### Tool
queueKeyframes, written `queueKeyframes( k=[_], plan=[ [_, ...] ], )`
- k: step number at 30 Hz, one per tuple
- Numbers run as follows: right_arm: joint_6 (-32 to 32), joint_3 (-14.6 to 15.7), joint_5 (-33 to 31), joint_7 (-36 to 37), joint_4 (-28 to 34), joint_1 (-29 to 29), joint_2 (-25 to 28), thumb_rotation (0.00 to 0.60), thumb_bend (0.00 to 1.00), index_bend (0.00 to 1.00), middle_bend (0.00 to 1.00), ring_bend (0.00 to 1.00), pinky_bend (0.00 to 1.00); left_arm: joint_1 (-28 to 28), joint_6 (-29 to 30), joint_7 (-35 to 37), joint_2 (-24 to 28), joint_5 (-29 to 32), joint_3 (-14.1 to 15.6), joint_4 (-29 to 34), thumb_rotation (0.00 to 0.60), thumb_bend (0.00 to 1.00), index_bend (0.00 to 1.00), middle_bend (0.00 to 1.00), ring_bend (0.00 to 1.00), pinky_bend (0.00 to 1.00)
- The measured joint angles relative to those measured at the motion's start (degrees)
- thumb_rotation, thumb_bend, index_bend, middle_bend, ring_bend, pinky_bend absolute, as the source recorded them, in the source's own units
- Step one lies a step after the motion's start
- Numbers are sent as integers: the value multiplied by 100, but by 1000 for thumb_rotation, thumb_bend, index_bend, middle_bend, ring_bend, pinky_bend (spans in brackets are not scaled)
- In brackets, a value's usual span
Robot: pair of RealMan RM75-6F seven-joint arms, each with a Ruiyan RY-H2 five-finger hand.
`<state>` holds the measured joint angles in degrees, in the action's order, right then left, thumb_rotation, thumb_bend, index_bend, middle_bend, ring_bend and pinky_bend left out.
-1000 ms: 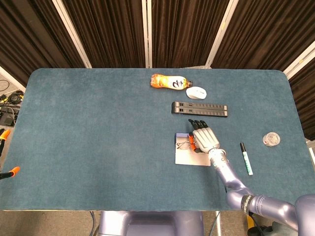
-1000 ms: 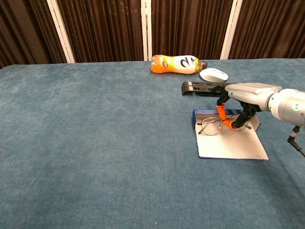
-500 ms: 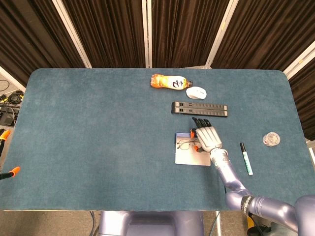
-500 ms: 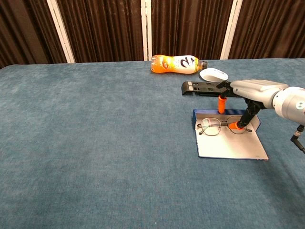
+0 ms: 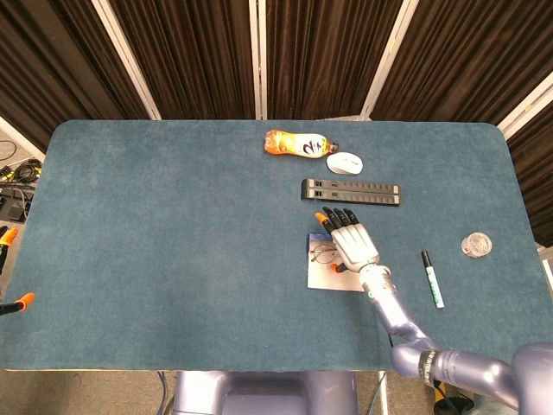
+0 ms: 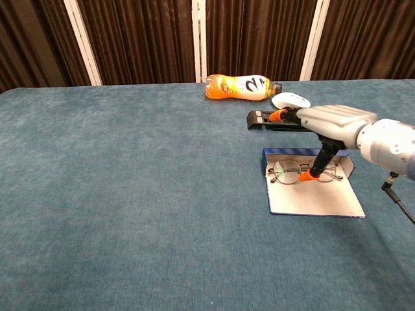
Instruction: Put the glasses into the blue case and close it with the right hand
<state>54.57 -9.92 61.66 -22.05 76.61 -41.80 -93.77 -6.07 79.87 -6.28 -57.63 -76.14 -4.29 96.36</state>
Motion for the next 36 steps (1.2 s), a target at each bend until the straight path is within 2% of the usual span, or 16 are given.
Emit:
queueKeyframes(
  k=[6,27,32,36],
  plan=[
    [-115,-37,18,30,-429,-130,-319,600,0,0,0,0,0,-38,-81,-35,-32,106,-27,-51,600,0,0,0,0,0],
    [-296,-238,-59,136,-1535,-305,-716,600,0,0,0,0,0,-111,-215,-164,-109,326,-65,-105,600,0,0,0,0,0],
    [-266,-246,-58,171,-1491,-249,-657,600,0,0,0,0,0,-111,-204,-159,-102,299,-57,-90,600,0,0,0,0,0],
    [-134,-180,58,237,-1168,-124,-499,600,0,0,0,0,0,-104,-186,-137,-90,255,-41,-73,600,0,0,0,0,0]
  ],
)
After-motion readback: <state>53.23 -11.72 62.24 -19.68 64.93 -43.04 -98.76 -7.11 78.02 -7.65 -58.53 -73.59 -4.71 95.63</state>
